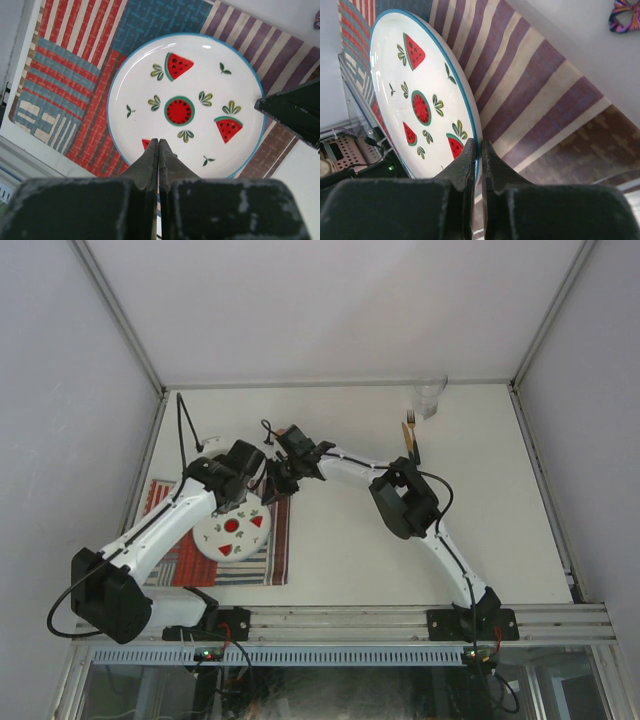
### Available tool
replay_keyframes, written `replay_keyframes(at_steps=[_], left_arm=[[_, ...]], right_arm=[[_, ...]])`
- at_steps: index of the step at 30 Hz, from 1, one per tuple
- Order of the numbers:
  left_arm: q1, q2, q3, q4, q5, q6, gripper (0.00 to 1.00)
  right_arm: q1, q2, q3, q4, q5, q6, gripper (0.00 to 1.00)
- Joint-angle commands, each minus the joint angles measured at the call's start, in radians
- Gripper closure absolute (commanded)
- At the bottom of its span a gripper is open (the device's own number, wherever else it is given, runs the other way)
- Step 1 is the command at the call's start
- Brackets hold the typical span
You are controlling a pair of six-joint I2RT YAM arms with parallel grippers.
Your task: Set the dinner table for one person
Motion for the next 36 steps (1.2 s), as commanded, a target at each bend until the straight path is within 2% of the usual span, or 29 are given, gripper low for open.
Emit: replay_keyframes(at_steps=[1, 30, 36], left_arm=[[0.005, -0.051, -0.036, -0.034, -0.044, -0.04, 1.0], [0.005, -0.035, -0.032, -0.043, -0.06, 0.025, 1.0], [0.005, -0.023, -0.018, -0.032, -0.067, 0.044, 1.0]], right_arm=[[-0.001, 0.015, 0.045, 0.163, -0.029, 0.101, 1.0], [0.06, 0.09, 0.048, 0.332, -0.084, 0.248, 1.0], [0.056, 0.097, 0.047, 0.322, -0.08, 0.245, 1.0]])
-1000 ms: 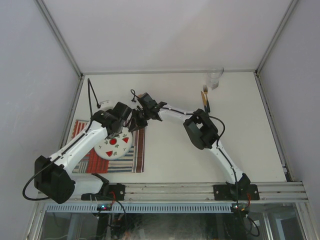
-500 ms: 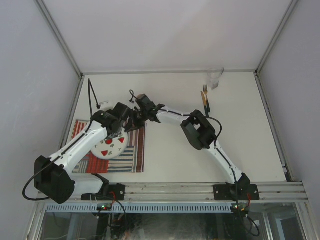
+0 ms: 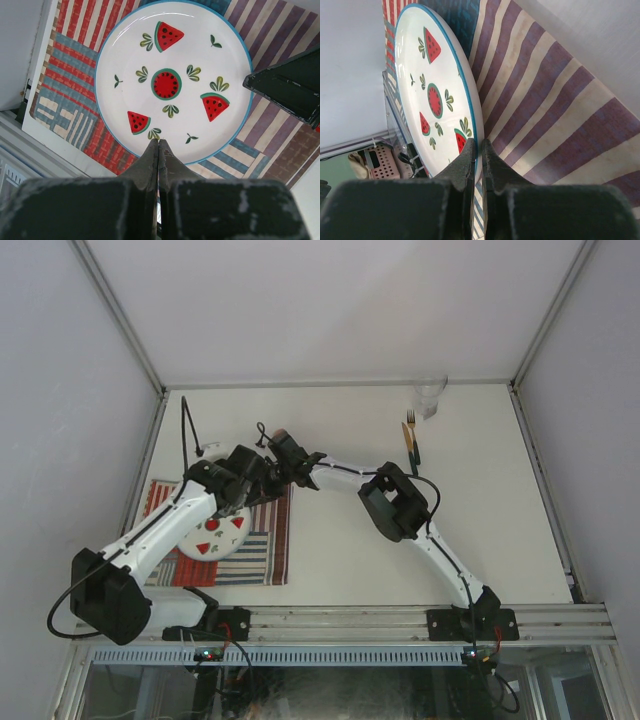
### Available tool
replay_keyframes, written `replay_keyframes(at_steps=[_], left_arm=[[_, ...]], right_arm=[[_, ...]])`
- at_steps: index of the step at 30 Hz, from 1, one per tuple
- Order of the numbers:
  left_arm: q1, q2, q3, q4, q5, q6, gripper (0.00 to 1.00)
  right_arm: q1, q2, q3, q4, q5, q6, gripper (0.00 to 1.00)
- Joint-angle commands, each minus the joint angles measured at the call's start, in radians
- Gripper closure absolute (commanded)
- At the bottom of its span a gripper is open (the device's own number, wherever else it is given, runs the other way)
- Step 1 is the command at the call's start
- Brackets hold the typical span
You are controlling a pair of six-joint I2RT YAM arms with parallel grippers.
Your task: Set the dinner table for one person
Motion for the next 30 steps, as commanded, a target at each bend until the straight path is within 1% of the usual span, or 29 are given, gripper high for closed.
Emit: replay_keyframes(at_steps=[1, 7, 18, 25, 30], left_arm=[[0.005, 0.001, 0.019, 0.016, -0.037, 0.029, 1.0], [0.005, 0.01, 0.018, 0.026, -0.034, 0.024, 1.0], [0.005, -0.014, 0.018, -0.003, -0.046, -0.008, 1.0], [0.005, -0.017, 0.006, 0.003, -0.03, -0.031, 1.0], [0.005, -0.02, -0.004, 0.01, -0.022, -0.034, 1.0]], right_arm=[[0.014, 0.008, 0.022, 0.06, -0.02, 0.021, 1.0], [0.005, 0.009, 0.015, 0.047, -0.031, 0.008, 1.0], [0.009, -0.01, -0.016, 0.034, -0.061, -0.013, 1.0], [0.016, -0.071, -0.149, 0.086, -0.065, -0.016, 1.0], [0.023, -0.071, -0.172, 0.11, -0.086, 0.003, 1.0]])
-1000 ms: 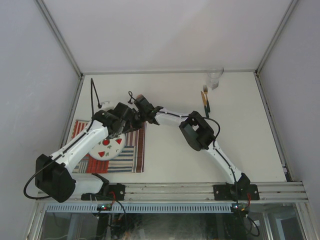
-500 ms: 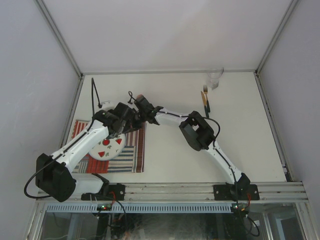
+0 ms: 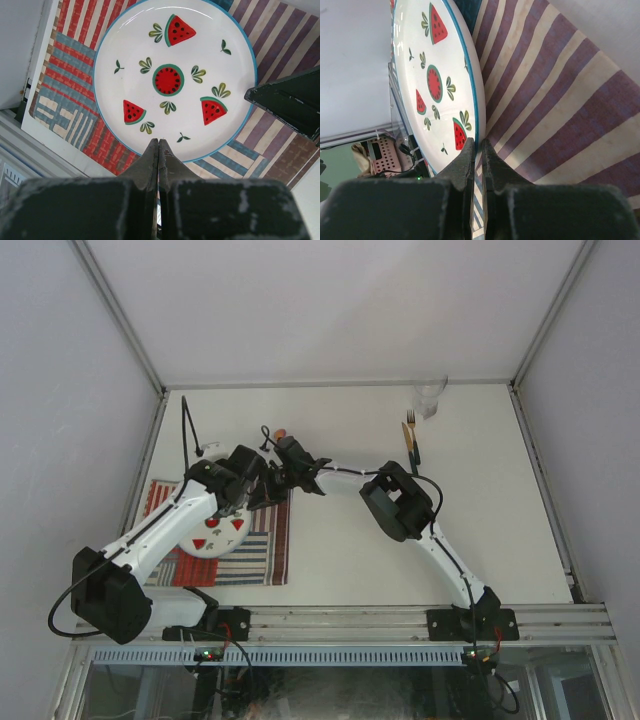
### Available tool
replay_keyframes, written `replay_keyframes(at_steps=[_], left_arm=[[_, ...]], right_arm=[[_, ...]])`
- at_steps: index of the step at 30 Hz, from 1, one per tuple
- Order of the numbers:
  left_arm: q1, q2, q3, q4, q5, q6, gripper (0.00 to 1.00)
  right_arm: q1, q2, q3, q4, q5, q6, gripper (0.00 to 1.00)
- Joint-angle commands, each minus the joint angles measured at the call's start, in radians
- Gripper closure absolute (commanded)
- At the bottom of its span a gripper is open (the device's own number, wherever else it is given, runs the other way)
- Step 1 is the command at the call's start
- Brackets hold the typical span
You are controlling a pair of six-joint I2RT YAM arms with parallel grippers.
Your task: Set the dinner table for one person
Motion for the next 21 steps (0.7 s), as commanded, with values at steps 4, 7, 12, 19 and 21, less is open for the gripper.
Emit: replay_keyframes(at_steps=[4, 7, 12, 19, 21], left_arm=[[0.005, -0.033, -0.003, 0.009, -0.016, -0.025, 1.0], [0.005, -0.028, -0.001, 0.014, -0.023, -0.02, 1.0], [0.005, -0.016, 0.013, 0.017, -0.023, -0.018, 1.0], [0.005, -0.023, 0.02, 0.013, -0.034, -0.017, 1.0], [0.005, -0.023, 0.022, 0.015, -0.03, -0.019, 1.0]], right_arm=[[0.042, -0.036, -0.037, -0.027, -0.049, -0.016, 1.0], [0.041, -0.057, -0.044, -0.037, -0.05, -0.031, 1.0], [0.037, -0.071, -0.044, -0.053, -0.071, -0.031, 0.91], [0.03, -0.104, -0.049, -0.097, -0.069, -0.067, 0.83], [0.028, -0.103, -0.049, -0.095, -0.069, -0.068, 0.83]])
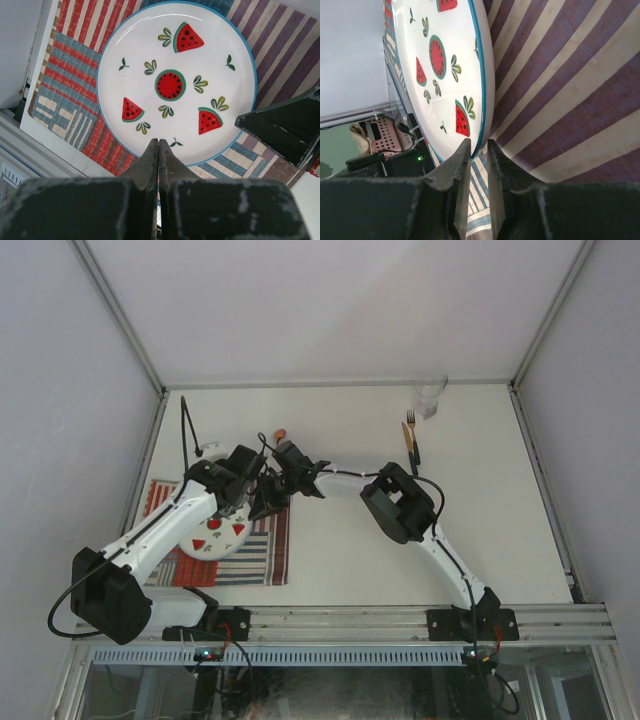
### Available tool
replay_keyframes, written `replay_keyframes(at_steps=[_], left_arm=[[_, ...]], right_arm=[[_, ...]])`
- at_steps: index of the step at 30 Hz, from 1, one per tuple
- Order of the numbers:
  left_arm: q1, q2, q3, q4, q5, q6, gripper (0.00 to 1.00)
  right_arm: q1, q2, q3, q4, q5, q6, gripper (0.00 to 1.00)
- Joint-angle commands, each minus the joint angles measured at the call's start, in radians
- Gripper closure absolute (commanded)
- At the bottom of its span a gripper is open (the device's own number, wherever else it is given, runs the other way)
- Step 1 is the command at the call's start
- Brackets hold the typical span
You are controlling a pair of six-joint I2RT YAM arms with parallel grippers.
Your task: Set the dinner table for one person
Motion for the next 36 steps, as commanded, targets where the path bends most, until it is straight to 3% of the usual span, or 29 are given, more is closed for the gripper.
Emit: replay_keyframes(at_steps=[1, 6, 9, 14, 17, 19, 20, 22, 25, 28, 31, 34, 36], left_arm=[[0.005, -0.018, 0.023, 0.014, -0.029, -0.014, 1.0], [0.005, -0.026, 0.018, 0.006, -0.034, -0.028, 1.0], [0.005, -0.03, 0.009, 0.002, -0.034, -0.035, 1.0], [0.005, -0.019, 0.03, -0.007, -0.041, -0.036, 1.0], [0.005, -0.004, 0.065, 0.019, -0.003, 0.014, 1.0], [0.005, 0.011, 0.09, 0.05, 0.038, 0.055, 0.9], [0.005, 0.013, 0.097, 0.065, 0.051, 0.06, 0.78], [0.005, 0.002, 0.096, 0.129, 0.084, 0.074, 0.45], [0.04, -0.024, 0.08, 0.279, 0.211, 0.118, 0.03], [0.054, 0.0, 0.087, 0.419, 0.394, 0.202, 0.0], [0.058, 0.094, 0.166, 0.312, 0.261, 0.209, 0.0], [0.112, 0.164, 0.209, 0.264, 0.24, 0.278, 0.0], [0.177, 0.158, 0.217, 0.252, 0.288, 0.29, 0.0]], right_arm=[[0.008, -0.067, -0.005, -0.044, -0.024, -0.044, 0.82], [-0.026, -0.083, -0.028, 0.025, -0.048, 0.0, 0.6], [-0.045, -0.094, -0.016, 0.031, -0.066, 0.009, 0.55], [-0.076, -0.138, -0.003, -0.015, -0.077, -0.007, 0.53], [-0.105, -0.199, -0.006, -0.145, -0.028, -0.1, 0.53], [-0.129, -0.26, 0.013, -0.3, 0.072, -0.217, 0.52], [-0.141, -0.293, 0.028, -0.381, 0.136, -0.293, 0.5], [-0.161, -0.375, 0.066, -0.527, 0.346, -0.433, 0.43], [-0.178, -0.484, 0.098, -0.653, 0.761, -0.572, 0.45], [-0.253, -0.573, 0.012, -0.597, 0.892, -0.602, 0.44], [-0.319, -0.594, -0.117, -0.518, 0.909, -0.653, 0.46], [-0.362, -0.502, 0.048, -0.773, 0.901, -0.582, 0.48], [-0.388, -0.443, 0.156, -0.888, 0.713, -0.55, 0.49]])
